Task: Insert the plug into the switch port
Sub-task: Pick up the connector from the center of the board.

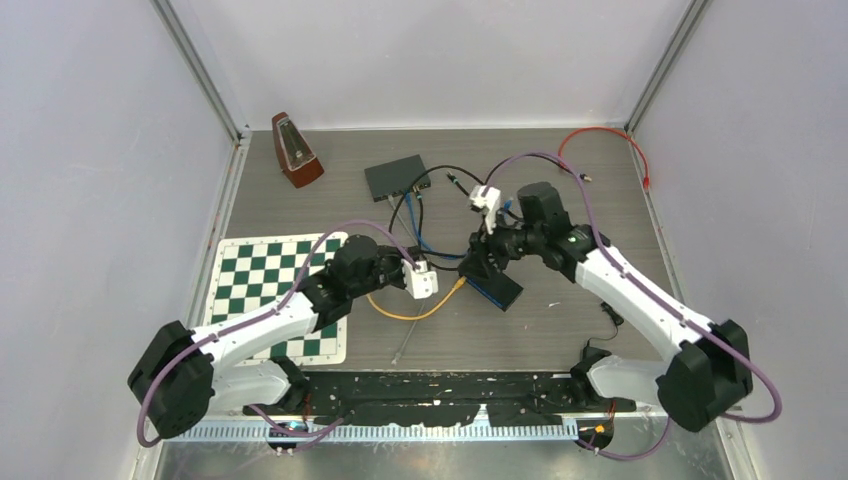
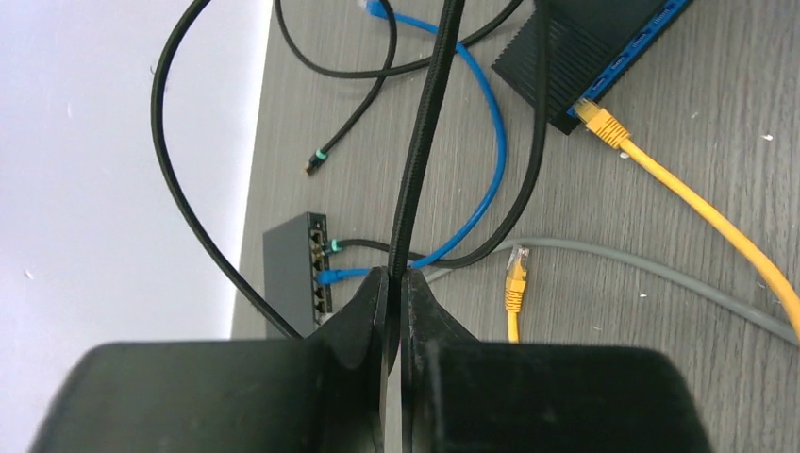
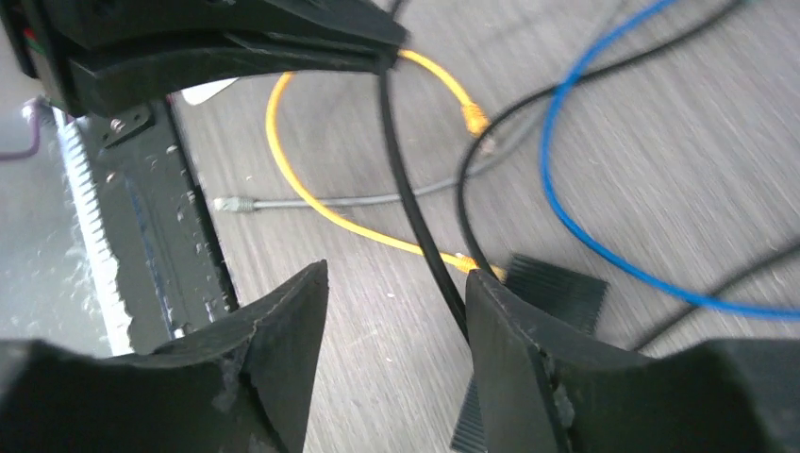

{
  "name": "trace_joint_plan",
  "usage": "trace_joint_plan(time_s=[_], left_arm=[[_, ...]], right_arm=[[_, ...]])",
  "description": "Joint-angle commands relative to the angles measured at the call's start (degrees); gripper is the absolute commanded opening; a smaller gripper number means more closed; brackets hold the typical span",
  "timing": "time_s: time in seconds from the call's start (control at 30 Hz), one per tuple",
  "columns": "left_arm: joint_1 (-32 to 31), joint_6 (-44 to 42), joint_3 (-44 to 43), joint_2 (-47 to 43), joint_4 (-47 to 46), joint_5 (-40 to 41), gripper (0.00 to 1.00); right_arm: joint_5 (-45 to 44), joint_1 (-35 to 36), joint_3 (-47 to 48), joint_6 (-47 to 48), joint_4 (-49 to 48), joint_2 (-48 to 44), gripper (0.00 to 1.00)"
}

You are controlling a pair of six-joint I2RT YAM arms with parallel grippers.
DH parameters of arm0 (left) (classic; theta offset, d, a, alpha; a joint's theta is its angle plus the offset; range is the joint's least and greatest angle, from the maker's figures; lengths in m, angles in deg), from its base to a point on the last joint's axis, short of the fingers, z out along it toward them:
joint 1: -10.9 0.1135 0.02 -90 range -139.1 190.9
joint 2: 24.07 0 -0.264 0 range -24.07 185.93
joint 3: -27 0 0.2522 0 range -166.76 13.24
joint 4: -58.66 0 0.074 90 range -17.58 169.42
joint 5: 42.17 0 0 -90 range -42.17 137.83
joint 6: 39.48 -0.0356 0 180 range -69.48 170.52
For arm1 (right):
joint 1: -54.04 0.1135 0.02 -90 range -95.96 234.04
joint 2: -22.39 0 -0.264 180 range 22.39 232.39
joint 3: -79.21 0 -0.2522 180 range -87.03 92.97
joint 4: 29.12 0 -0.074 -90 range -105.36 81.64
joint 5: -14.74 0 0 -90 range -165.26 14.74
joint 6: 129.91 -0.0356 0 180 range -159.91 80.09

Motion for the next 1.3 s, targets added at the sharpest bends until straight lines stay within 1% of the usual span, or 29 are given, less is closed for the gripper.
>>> trace_joint_plan(time_s=[0.0, 0.03, 0.1, 0.2, 0.27, 0.33, 0.43, 0.53, 0.63, 0.73, 0.8, 0.87, 0.93, 1.03, 1.07, 1.13, 1.17, 1.27], left_arm=[[1.7, 8.2, -1.7, -1.9, -3.3, -0.2, 0.00], [1.7, 9.0, -1.9, -1.8, -2.6, 0.1, 0.00], [2.0, 11.1, -2.6, -1.8, -0.9, 0.1, 0.00], [3.0, 16.7, -4.2, -2.0, 2.1, 0.1, 0.00], [3.8, 20.8, -6.7, -1.7, 8.4, -1.2, 0.00], [4.1, 23.6, -7.3, -2.3, 11.3, -1.2, 0.00], [5.6, 28.6, -6.5, -4.3, 12.8, -3.5, 0.00], [7.6, 33.6, -5.0, -6.9, 12.2, -6.9, 0.00], [8.7, 37.4, -3.7, -8.9, 12.1, -7.8, 0.00], [9.2, 39.9, -3.0, -9.5, 13.5, -8.2, 0.00], [9.5, 41.3, -1.8, -10.4, 13.6, -8.4, 0.00], [9.7, 42.1, -0.5, -11.4, 13.3, -8.9, 0.00], [9.7, 42.1, 0.5, -12.5, 13.2, -9.7, 0.00], [9.8, 42.6, 1.0, -13.8, 13.3, -10.4, 0.00], [9.8, 42.7, 0.9, -14.0, 13.5, -10.9, 0.00], [9.8, 43.0, 0.9, -14.1, 13.9, -12.0, 0.00], [9.8, 43.1, 1.0, -14.1, 13.8, -12.3, 0.00], [9.8, 43.8, 1.3, -14.1, 13.9, -13.3, 0.00]], right_arm=[[-5.6, -5.2, -6.2, -13.5, -12.9, -8.5, 0.64], [-6.2, -6.7, -7.2, -17.2, -16.2, -11.3, 0.69], [-8.0, -7.7, -9.8, -20.2, -19.6, -15.4, 0.75], [-12.2, -7.9, -10.4, -22.0, -20.3, -19.8, 0.76], [-15.7, -8.0, -9.7, -23.2, -19.5, -22.6, 0.77], [-19.1, -8.1, -9.1, -25.2, -18.0, -24.4, 0.77], [-22.4, -8.2, -9.4, -25.4, -16.3, -26.0, 0.77], [-23.8, -8.4, -10.5, -26.7, -16.6, -27.2, 0.78], [-25.2, -8.6, -11.7, -28.5, -17.0, -27.2, 0.82], [-24.8, -9.1, -11.7, -30.8, -17.1, -25.6, 0.83], [-23.1, -9.5, -11.7, -31.9, -17.9, -24.4, 0.84], [-19.3, -10.5, -11.4, -32.5, -19.3, -22.9, 0.83], [-14.1, -12.5, -10.7, -33.1, -20.4, -20.7, 0.82], [-4.4, -17.2, -9.0, -35.8, -20.8, -15.8, 0.74], [-1.2, -18.0, -8.5, -36.4, -21.0, -14.9, 0.74], [1.8, -19.3, -8.6, -37.9, -22.1, -12.9, 0.71], [2.3, -19.6, -8.6, -38.4, -22.9, -12.1, 0.69], [3.3, -19.7, -9.4, -38.5, -23.8, -11.1, 0.67]])
